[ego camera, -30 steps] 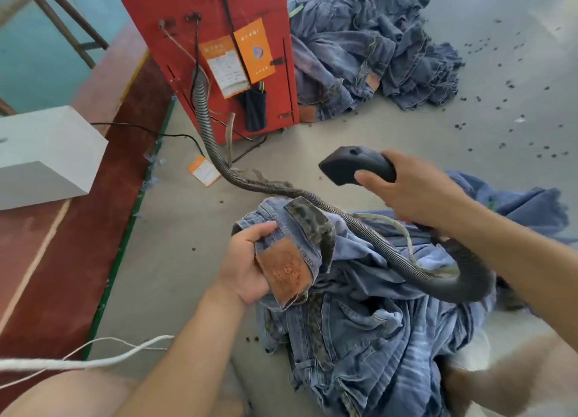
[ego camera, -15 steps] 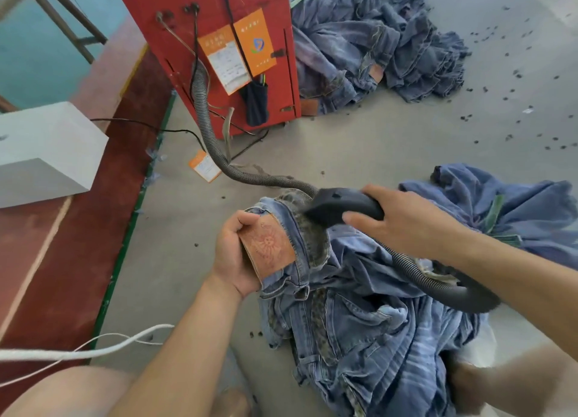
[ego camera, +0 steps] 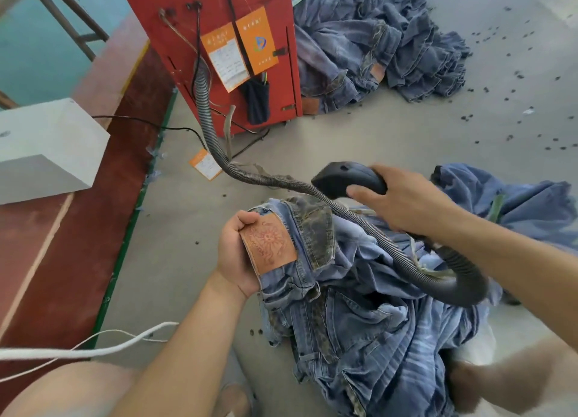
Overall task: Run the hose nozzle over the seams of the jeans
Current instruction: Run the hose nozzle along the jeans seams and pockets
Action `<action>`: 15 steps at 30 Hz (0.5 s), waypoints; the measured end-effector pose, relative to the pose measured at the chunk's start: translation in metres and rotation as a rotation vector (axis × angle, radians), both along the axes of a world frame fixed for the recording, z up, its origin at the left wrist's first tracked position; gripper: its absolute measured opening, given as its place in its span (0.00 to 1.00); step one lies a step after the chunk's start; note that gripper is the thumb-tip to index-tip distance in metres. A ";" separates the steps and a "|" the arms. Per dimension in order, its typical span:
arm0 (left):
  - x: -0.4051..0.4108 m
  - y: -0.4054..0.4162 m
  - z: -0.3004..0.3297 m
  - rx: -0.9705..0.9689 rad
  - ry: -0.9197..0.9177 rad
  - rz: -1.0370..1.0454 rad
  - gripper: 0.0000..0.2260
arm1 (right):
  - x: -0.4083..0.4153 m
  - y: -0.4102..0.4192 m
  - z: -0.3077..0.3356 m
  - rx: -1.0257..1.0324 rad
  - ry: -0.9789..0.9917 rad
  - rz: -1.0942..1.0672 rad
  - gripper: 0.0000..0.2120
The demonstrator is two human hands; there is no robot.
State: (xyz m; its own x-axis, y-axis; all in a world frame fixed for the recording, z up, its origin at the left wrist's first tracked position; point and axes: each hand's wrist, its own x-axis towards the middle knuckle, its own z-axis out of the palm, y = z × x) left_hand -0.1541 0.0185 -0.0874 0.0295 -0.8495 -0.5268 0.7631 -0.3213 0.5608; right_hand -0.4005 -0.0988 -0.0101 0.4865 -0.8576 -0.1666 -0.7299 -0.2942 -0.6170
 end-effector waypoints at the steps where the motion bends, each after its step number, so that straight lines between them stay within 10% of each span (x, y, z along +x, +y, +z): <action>1: -0.001 0.001 -0.001 -0.001 0.008 -0.008 0.20 | -0.003 -0.006 0.003 0.045 -0.055 -0.049 0.11; 7: 0.005 -0.004 0.000 -0.024 0.029 0.026 0.19 | -0.032 -0.003 0.028 0.384 -0.168 0.170 0.13; 15: -0.002 -0.003 0.000 -0.083 0.098 -0.005 0.24 | -0.011 -0.010 0.015 0.124 -0.180 -0.060 0.10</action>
State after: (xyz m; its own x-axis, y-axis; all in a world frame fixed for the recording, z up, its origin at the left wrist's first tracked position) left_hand -0.1559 0.0158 -0.0876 -0.0232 -0.8903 -0.4549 0.8142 -0.2809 0.5081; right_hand -0.4112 -0.1084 0.0050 0.4667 -0.8643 -0.1877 -0.6185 -0.1672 -0.7677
